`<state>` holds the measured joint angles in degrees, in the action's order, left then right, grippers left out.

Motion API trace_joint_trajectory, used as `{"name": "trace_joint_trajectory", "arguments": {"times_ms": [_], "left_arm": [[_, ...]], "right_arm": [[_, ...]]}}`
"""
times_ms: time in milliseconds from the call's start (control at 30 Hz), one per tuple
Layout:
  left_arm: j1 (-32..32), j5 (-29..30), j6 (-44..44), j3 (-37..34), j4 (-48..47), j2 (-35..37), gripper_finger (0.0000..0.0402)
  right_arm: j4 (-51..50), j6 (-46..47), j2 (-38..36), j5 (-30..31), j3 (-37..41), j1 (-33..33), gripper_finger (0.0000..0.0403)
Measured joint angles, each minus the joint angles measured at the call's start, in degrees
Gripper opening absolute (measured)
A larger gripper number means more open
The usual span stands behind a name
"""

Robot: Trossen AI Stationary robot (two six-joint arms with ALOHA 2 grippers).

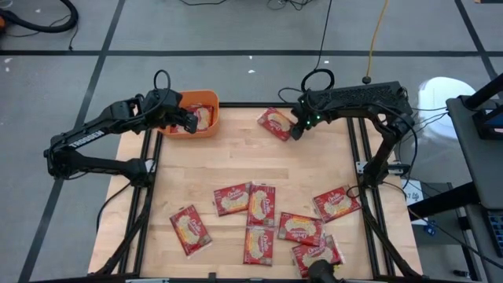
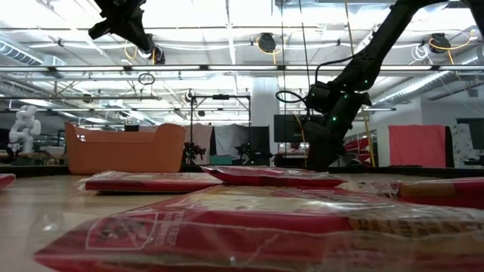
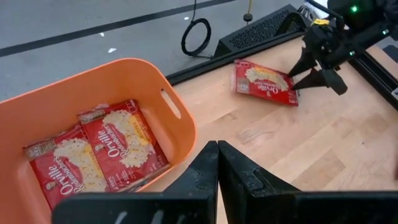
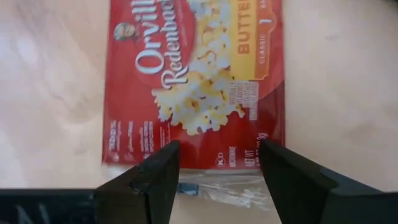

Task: Sort popcorn bags into baskets
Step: Stack the red popcorn bag on top of the red popcorn bag in the orange bin

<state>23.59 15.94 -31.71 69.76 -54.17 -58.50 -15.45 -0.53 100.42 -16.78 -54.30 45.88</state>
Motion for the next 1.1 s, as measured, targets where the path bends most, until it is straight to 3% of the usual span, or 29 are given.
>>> {"name": "trace_joint_trajectory", "arguments": {"times_ms": [367,600,1100], "left_arm": [[0.0,0.0,-0.4,0.0,0.0,0.0,0.001],[0.0,0.0,0.1,0.0,0.0,0.0,0.001],[-0.3,-1.1,1.3,0.0,0.4,0.0,0.001]], "right_arm": [[-3.7,32.0,-4.8,0.4,0.3,-5.8,0.0201],[-5.7,47.6,-8.2,9.1,0.3,-7.1,0.0201],[-4.4,42.9,-0.5,9.2,0.0,-7.9,0.0199]]}}
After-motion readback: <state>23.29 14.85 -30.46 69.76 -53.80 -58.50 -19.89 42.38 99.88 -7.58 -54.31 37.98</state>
